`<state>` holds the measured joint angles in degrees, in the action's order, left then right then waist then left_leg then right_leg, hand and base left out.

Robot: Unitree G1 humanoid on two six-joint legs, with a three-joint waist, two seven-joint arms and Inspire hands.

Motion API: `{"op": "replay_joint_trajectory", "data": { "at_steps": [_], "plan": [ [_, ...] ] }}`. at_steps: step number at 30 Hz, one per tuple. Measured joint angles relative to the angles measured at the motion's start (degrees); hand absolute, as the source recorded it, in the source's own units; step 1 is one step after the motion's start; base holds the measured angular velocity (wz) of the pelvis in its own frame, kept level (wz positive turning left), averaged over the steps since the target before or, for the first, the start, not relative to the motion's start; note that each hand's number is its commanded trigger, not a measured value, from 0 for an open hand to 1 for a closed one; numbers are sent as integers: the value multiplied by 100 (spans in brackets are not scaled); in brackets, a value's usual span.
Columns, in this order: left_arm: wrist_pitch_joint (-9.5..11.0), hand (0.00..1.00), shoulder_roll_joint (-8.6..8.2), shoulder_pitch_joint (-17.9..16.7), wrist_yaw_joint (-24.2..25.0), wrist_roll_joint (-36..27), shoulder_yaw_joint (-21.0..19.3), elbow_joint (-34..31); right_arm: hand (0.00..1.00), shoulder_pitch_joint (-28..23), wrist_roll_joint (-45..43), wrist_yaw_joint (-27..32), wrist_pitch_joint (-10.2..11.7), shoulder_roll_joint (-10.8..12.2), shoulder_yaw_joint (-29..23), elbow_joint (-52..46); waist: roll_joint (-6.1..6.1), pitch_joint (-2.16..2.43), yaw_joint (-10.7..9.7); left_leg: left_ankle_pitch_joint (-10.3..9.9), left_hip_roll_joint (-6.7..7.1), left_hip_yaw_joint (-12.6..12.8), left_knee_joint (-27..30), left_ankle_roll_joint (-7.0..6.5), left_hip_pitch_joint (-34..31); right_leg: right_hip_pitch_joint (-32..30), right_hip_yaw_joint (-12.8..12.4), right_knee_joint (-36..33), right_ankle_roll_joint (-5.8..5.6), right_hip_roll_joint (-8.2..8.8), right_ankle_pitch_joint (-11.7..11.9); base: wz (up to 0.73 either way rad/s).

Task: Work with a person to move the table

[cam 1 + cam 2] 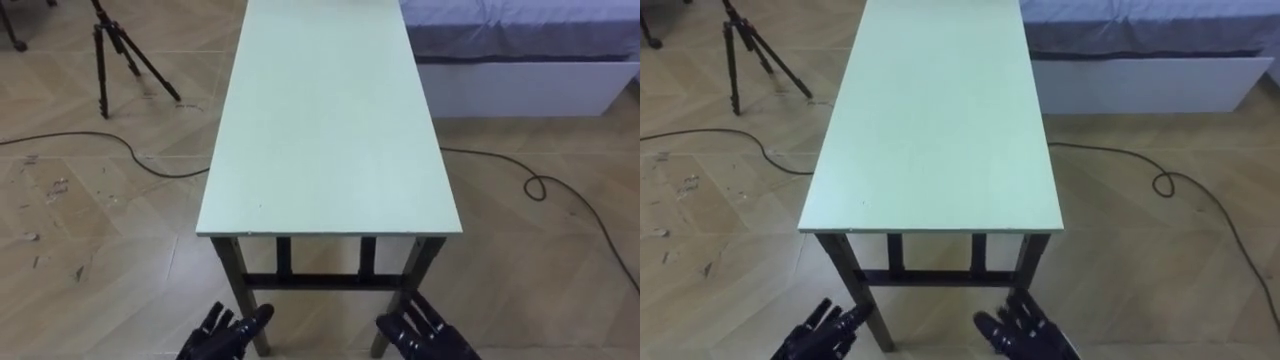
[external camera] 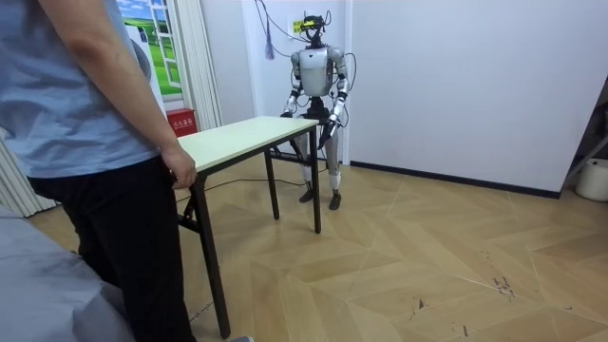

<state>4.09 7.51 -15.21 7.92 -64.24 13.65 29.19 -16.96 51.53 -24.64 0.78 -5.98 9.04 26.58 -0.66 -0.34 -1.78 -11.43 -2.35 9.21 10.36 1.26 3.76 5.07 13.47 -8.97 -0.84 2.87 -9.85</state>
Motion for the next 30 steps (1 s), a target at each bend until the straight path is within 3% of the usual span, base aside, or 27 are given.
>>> {"op": "replay_joint_trajectory", "data": {
  "at_steps": [4,8,14,22,30],
  "plan": [
    [-5,0,-1,-15,1,-410,298,-693,0,96,266,-57,-16,-1,354,-417,3,-8,-31,0,-1,3,9,0,-7,-12,35,1,0,3,0,1],
    [-31,0,-11,147,1,-582,475,-792,0,272,453,-45,-52,-3,473,-417,18,-38,-88,0,-2,4,4,0,-6,-13,40,-11,0,4,0,0],
    [-163,0,10,424,0,-604,469,-792,0,505,927,91,-96,-75,495,-428,-4,-77,-118,0,-11,13,1,0,-17,-66,72,-83,0,7,0,-1],
    [-285,0,107,938,0,-651,418,-917,0,825,790,315,-176,-163,549,-493,-13,-78,-97,6,-12,17,0,-9,-20,-95,37,-113,2,8,1,-2],
    [-460,0,112,1074,-1,-824,203,-788,0,919,899,497,-284,-165,546,-480,-34,-105,-86,6,-11,18,-12,-9,61,-52,-50,-95,5,0,3,-5]
  ]
}}
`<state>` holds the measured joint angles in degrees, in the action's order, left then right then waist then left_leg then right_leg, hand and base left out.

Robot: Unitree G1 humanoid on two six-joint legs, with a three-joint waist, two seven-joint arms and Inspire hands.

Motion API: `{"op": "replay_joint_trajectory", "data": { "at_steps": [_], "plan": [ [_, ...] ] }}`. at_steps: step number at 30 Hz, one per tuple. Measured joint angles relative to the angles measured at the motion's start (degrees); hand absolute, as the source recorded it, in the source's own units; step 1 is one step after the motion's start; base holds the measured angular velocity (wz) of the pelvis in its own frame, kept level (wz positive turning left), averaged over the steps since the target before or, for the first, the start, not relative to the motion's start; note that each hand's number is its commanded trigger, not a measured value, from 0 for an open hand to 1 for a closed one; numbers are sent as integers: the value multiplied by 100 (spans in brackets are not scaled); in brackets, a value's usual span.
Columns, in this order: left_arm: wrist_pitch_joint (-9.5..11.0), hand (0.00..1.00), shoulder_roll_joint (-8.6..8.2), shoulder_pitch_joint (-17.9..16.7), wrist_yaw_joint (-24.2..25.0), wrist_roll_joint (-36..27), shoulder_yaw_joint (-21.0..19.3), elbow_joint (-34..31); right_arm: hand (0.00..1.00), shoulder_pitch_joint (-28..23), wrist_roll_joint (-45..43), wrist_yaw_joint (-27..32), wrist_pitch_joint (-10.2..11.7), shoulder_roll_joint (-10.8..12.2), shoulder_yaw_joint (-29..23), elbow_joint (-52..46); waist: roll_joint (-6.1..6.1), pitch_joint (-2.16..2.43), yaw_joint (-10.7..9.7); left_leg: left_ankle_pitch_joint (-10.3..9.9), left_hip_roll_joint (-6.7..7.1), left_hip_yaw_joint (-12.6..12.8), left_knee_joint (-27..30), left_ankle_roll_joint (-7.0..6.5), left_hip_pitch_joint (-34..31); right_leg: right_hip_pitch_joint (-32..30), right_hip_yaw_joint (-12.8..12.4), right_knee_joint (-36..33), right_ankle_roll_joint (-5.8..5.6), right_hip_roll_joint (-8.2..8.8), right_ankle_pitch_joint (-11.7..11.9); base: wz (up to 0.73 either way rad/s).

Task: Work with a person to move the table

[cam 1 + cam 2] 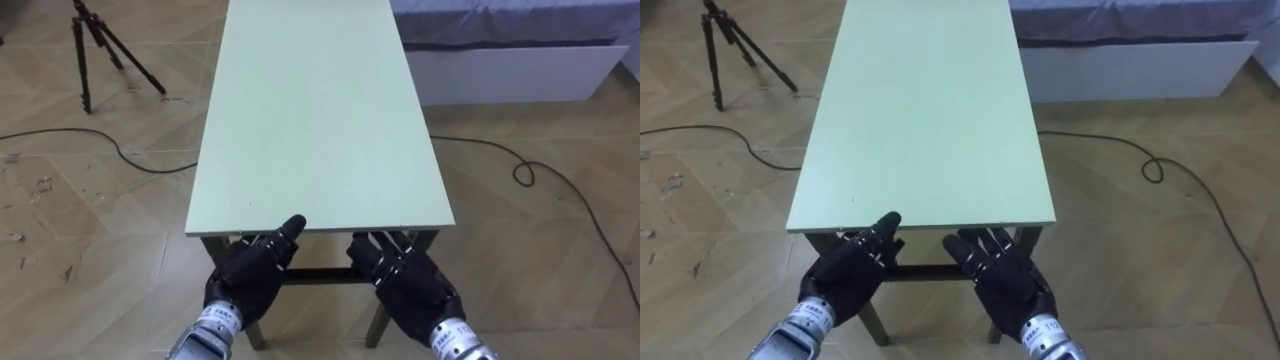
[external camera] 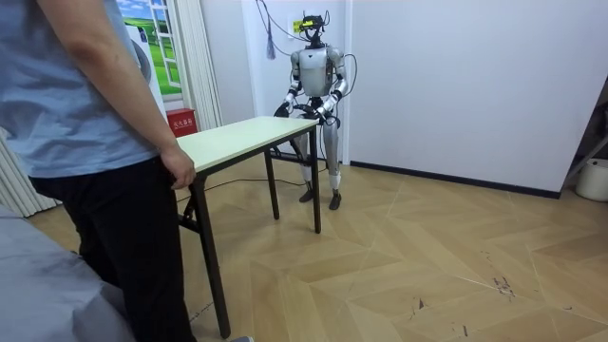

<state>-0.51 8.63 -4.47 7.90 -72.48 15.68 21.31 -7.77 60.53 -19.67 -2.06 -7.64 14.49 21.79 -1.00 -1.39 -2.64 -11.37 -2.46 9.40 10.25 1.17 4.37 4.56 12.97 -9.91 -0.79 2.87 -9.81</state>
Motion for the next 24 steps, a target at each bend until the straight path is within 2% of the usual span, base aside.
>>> {"op": "replay_joint_trajectory", "data": {
  "at_steps": [3,7,10,17,20,24],
  "plan": [
    [-116,0,-23,29,-3,-31,-121,37,0,61,44,150,-64,6,-3,4,14,-16,-5,0,1,7,-31,0,62,42,1,12,0,-5,0,0],
    [-303,0,-44,119,-65,-480,-319,68,0,297,246,409,-179,7,-44,122,52,-26,-12,0,2,4,-48,0,64,37,-8,5,3,-9,2,0],
    [-333,0,-41,127,-166,-693,-439,66,0,331,471,594,-184,6,-102,124,68,-22,-2,0,1,0,-48,0,64,37,-7,6,3,-8,2,0],
    [-345,0,-43,152,-395,-685,-579,65,0,412,589,871,-185,14,-177,124,74,-17,1,0,3,-15,-45,0,77,45,-9,6,3,-7,2,0],
    [-419,0,-58,155,-413,-685,-637,64,0,412,859,901,-220,11,-230,130,78,-15,-2,1,3,-14,-45,0,82,46,-16,4,3,-8,2,0],
    [-448,0,-130,170,-562,-714,-688,71,0,412,1238,913,-299,22,-240,127,121,13,-3,0,4,4,-45,0,85,46,-15,1,3,-7,2,0]
  ]
}}
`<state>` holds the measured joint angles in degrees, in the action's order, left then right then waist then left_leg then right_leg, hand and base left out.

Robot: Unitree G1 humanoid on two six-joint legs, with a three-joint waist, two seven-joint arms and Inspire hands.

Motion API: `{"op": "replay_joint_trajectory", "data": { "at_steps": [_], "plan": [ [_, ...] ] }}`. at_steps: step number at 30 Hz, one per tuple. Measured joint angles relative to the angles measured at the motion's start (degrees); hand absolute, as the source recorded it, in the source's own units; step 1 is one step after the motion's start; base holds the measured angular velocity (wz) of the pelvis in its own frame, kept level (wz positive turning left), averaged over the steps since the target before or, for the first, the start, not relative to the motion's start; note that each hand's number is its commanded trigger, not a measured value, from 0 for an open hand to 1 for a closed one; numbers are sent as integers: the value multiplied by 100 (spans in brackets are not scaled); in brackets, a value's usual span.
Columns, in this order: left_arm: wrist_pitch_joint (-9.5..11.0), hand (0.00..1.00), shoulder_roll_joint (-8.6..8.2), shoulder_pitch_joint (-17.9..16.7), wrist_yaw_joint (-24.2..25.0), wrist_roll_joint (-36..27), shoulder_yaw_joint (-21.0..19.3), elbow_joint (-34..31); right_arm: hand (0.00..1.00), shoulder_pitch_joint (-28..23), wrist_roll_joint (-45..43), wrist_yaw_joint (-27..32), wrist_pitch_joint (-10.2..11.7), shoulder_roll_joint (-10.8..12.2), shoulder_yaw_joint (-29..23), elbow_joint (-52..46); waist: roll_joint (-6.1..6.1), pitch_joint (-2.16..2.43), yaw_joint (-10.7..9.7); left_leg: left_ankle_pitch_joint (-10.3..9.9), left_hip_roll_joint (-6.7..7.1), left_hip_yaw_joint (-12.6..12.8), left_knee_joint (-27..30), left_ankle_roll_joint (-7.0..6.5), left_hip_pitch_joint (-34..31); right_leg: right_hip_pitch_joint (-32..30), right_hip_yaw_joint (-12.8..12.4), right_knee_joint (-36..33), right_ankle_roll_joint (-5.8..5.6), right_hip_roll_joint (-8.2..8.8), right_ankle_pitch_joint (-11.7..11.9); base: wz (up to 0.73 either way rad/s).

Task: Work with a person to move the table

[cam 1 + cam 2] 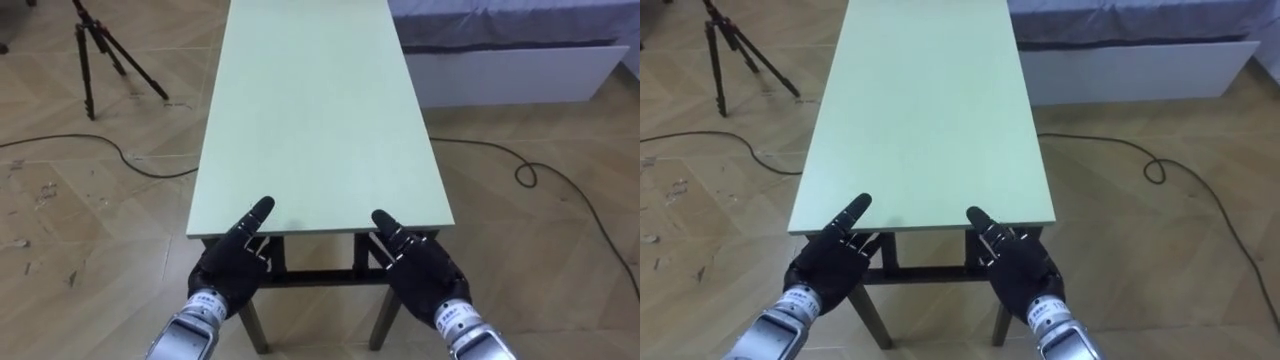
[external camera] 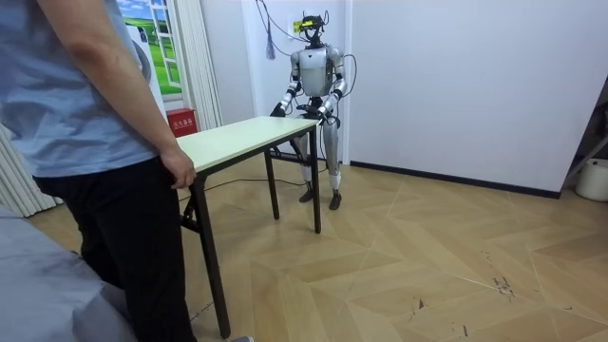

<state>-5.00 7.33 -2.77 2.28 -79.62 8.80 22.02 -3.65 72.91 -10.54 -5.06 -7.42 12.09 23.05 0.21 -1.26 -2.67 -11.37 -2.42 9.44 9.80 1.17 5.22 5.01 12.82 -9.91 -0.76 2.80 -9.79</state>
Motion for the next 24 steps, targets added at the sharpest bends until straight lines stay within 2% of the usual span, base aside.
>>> {"op": "replay_joint_trajectory", "data": {
  "at_steps": [4,6,17,22,23,24],
  "plan": [
    [-67,0,-177,24,-129,-192,-162,11,0,3,852,63,-42,58,0,0,28,18,7,0,0,-2,0,0,8,16,13,0,0,3,0,0],
    [-88,0,-199,40,-150,-192,-198,39,0,3,1057,69,-69,73,0,0,28,18,8,1,-1,-2,0,0,16,22,17,-1,1,2,0,0],
    [-96,0,-241,193,-169,-185,-197,180,0,62,1369,243,-9,139,-34,-18,29,16,97,1,-2,14,7,0,-11,-28,-5,-31,2,2,1,0],
    [-93,0,-360,244,-197,-122,-208,172,0,66,1661,385,23,245,-148,-109,42,17,160,1,-3,17,16,0,-82,-98,-2,-44,2,2,1,0],
    [-93,45,-366,258,-208,-117,-208,172,0,66,1696,407,23,278,-175,-128,45,15,162,1,-4,17,20,-1,-99,-122,-2,-60,2,3,1,0],
    [-93,68,-380,276,-238,-114,-211,173,0,67,1707,423,26,318,-205,-137,51,13,166,1,-5,23,31,-1,-104,-131,-8,-68,2,4,1,0]
  ]
}}
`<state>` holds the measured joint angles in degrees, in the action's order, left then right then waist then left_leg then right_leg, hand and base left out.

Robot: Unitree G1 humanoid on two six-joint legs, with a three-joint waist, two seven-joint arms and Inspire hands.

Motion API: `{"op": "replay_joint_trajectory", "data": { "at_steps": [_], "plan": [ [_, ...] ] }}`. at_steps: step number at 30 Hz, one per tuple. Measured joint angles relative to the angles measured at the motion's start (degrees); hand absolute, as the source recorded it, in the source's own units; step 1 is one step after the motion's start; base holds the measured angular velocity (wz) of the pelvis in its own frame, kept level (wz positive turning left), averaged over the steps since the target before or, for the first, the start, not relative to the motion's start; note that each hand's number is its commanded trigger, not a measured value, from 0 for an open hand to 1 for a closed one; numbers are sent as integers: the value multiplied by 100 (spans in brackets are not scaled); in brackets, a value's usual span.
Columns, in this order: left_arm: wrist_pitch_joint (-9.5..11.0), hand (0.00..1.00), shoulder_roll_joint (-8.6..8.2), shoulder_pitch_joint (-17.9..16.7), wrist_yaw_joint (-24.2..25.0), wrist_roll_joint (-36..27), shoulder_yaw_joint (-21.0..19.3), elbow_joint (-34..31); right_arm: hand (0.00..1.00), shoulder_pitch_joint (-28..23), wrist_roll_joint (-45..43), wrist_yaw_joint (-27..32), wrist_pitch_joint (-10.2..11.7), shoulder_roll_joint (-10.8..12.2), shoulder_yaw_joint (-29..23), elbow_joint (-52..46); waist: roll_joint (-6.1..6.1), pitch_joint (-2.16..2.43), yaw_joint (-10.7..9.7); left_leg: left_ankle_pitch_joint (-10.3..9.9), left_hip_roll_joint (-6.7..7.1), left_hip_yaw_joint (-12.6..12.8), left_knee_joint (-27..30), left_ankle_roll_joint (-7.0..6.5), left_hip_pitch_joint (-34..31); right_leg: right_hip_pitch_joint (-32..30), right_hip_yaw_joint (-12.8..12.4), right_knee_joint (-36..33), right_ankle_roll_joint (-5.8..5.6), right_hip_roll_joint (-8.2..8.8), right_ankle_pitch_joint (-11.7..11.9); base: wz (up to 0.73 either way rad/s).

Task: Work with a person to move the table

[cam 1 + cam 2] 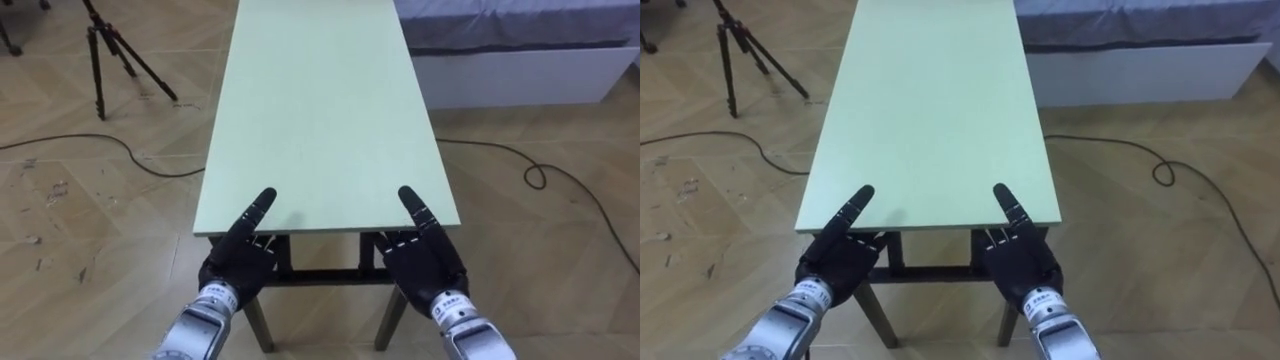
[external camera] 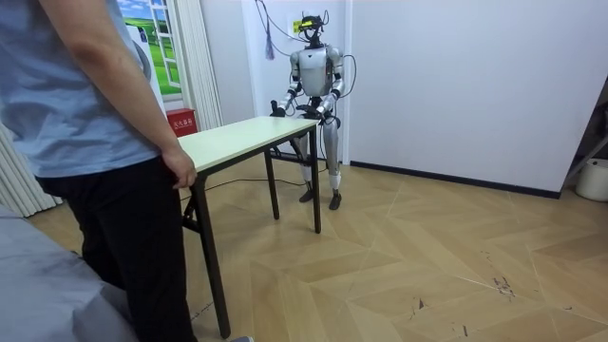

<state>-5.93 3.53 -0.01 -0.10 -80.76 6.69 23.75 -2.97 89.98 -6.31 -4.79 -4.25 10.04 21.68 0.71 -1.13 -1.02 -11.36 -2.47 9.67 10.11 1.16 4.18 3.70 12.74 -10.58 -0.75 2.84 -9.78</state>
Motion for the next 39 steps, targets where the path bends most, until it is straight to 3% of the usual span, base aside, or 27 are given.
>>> {"op": "replay_joint_trajectory", "data": {
  "at_steps": [1,2,3,4,8,15,21,39],
  "plan": [
    [0,100,-11,5,-59,-6,-2,-1,41,2,0,19,1,6,-2,0,14,1,-8,0,0,9,14,0,5,10,3,-1,0,4,0,0],
    [0,100,-12,10,-88,-10,-1,-3,58,10,0,31,2,7,-2,0,21,0,-9,0,2,10,21,0,5,12,6,-2,0,7,0,0],
    [0,100,-13,21,-145,-13,1,-6,87,34,0,64,4,12,-2,0,37,0,-12,0,3,12,23,0,4,11,8,-2,0,8,0,0],
    [0,100,-13,38,-200,-27,1,-7,100,56,0,105,17,31,1,0,49,0,-8,0,2,11,25,0,3,11,10,-3,0,7,0,0],
    [0,100,-14,45,-232,-86,1,-6,100,88,0,147,59,95,7,1,76,-3,1,0,-4,11,31,0,2,2,13,-5,2,6,1,0],
    [-8,100,-113,100,-489,-293,19,11,100,116,-42,808,208,161,12,136,73,-4,159,0,-4,-51,24,0,-78,-79,38,-3,2,5,1,-1],
    [-13,100,-145,45,-567,-346,36,-22,100,108,-148,815,367,191,98,134,50,-2,144,0,-3,-106,-53,0,-27,-73,69,-11,2,-1,1,-1],
    [121,100,-160,47,-568,-130,28,-88,100,143,-279,820,455,214,109,62,-16,-27,146,0,-1,-53,-46,0,-32,-82,179,-4,2,10,1,0]
  ]
}}
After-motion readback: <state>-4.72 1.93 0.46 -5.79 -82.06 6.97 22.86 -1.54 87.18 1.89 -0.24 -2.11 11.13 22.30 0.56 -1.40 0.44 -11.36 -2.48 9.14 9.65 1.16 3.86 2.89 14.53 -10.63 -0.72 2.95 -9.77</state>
